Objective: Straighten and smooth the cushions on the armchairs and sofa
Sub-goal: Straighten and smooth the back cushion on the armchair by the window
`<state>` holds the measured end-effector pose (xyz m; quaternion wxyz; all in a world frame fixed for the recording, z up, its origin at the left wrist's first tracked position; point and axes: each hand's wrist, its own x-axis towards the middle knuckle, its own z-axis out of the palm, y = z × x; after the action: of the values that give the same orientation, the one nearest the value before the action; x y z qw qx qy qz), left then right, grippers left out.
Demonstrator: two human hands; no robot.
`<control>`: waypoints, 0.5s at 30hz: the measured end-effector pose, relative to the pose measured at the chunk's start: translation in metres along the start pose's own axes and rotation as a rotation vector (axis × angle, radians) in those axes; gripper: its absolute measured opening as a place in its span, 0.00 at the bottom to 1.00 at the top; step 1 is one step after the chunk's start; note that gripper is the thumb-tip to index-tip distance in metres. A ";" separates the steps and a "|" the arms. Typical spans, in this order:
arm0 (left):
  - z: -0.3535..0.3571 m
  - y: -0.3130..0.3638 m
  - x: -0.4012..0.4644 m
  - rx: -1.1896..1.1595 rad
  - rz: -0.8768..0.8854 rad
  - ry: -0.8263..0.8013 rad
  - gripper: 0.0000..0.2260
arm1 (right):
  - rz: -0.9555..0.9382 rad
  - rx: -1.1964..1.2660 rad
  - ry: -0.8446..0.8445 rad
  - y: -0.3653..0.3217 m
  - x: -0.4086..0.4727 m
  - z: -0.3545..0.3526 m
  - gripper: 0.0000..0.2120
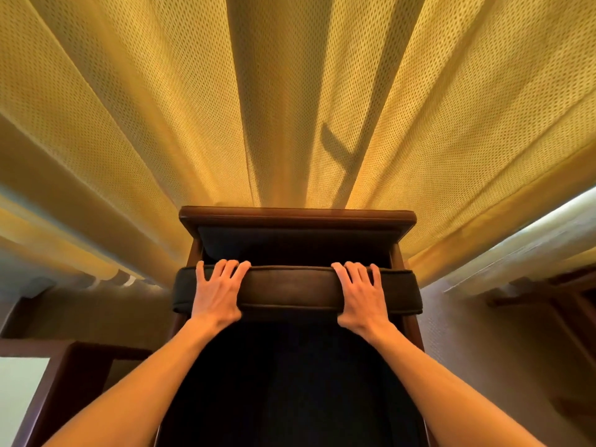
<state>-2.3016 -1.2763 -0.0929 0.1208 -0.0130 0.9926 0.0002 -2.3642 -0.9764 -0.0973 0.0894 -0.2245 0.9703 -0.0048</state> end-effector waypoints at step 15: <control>-0.008 0.076 0.060 -0.477 0.056 0.041 0.43 | -0.061 0.153 -0.018 -0.046 0.059 0.001 0.57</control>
<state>-2.3634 -1.2019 -0.0992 0.0939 -0.0136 0.9667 0.2379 -2.3957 -1.0436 -0.1059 0.1150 -0.2466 0.9590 -0.0796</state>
